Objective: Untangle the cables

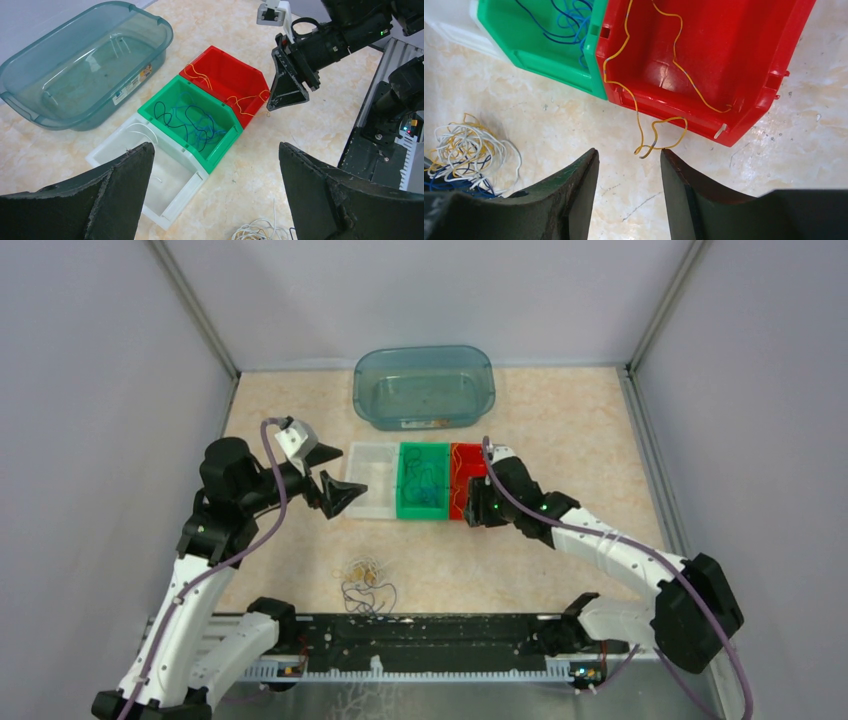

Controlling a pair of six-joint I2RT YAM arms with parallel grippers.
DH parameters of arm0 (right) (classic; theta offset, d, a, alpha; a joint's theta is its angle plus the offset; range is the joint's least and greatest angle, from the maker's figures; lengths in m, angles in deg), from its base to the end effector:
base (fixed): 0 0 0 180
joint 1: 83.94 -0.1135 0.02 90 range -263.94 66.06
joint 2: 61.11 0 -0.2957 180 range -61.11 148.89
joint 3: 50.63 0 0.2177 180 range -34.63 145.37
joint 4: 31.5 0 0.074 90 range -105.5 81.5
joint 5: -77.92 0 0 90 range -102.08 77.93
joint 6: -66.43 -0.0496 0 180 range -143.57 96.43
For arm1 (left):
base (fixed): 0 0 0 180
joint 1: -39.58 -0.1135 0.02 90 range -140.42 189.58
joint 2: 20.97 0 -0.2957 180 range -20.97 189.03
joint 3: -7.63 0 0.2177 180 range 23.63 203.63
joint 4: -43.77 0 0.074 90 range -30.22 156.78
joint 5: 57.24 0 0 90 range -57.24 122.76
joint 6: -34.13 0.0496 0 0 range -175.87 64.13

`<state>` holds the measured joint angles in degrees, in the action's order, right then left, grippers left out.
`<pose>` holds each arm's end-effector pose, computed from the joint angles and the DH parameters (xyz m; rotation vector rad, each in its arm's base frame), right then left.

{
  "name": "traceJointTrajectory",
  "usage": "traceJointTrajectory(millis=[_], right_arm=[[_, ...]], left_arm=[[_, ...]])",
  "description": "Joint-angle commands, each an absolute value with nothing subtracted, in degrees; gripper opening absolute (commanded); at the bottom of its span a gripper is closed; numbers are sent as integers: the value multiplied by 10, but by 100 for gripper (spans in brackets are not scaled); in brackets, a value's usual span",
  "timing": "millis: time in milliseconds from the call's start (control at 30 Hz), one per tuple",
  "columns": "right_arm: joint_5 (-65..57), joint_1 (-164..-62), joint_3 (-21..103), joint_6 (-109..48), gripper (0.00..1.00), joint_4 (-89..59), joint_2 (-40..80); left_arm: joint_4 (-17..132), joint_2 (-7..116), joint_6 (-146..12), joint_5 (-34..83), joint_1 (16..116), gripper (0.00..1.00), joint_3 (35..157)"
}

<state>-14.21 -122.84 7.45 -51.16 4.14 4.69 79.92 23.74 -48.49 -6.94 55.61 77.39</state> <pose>0.1602 0.1269 0.2691 -0.2164 2.3796 0.5275 0.1038 -0.0628 0.3921 0.8396 1.5626 -0.7176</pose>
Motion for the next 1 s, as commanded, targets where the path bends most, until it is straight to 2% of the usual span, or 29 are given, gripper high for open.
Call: traceJointTrajectory(millis=[0,100,167,467,733,967], right_arm=[[-146,-1232,85,-533,48,7,70],[-146,-1232,87,-539,45,-16,90],[-155,-1232,94,-542,40,-22,106],[-205,-1223,140,-514,0,-20,132],[-203,-1189,180,-476,0,-38,163],[-151,-1151,203,-444,0,-89,242]], left_arm=[[794,231,-477,-72,559,100,789],[794,229,-476,-72,559,100,788],[794,228,-476,-70,559,100,787],[797,222,-472,-66,559,100,782],[797,221,-473,-66,559,100,779],[798,220,-472,-66,559,100,777]])
